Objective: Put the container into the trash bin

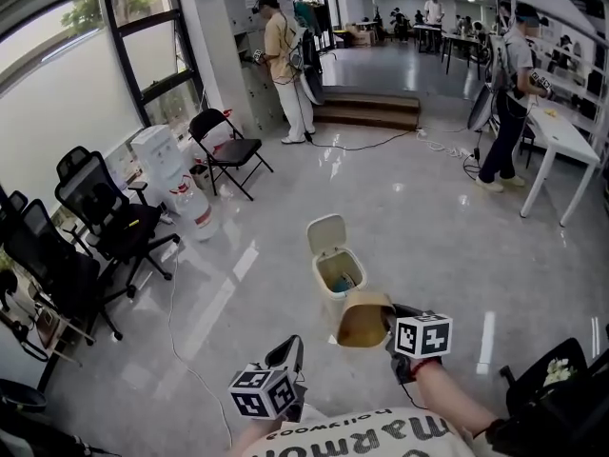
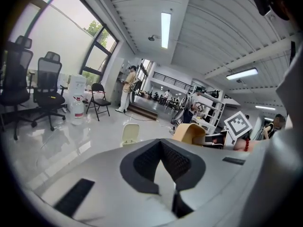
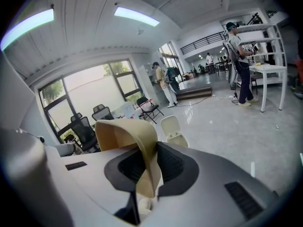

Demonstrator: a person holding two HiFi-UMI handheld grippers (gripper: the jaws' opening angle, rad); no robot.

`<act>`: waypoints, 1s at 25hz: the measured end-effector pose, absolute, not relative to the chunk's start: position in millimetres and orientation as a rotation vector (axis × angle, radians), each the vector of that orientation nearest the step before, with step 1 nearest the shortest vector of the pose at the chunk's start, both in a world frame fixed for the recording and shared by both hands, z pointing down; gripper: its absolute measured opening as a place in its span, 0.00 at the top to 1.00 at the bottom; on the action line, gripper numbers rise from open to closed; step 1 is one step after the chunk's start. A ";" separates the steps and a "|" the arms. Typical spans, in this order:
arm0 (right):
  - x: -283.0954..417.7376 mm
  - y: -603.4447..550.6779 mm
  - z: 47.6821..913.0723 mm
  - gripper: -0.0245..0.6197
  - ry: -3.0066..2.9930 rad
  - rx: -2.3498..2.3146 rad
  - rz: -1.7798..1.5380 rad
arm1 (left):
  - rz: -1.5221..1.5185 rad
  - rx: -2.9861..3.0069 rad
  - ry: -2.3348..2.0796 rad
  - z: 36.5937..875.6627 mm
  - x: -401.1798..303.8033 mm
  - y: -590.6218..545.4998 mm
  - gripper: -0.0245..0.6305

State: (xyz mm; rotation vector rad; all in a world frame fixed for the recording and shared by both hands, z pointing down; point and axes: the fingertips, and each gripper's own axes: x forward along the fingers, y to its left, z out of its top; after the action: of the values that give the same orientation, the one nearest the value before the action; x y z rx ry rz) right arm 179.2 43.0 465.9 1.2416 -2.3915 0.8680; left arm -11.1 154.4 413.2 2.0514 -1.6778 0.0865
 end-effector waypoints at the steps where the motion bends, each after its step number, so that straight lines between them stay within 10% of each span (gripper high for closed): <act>1: 178.4 42.8 468.7 0.88 -2.385 1.243 0.878 | 0.095 2.049 -1.685 413.6 -13.1 154.0 0.93; 25: 102.4 -80.2 458.6 0.88 -2.321 1.314 0.900 | 0.116 2.136 -1.593 400.4 -94.8 -3.2 0.93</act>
State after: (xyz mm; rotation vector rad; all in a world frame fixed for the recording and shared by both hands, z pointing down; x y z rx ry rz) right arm 102.4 -80.2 458.6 1.3138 -2.3205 0.8998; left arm -94.8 -3.2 400.4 2.1361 -1.5931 0.1160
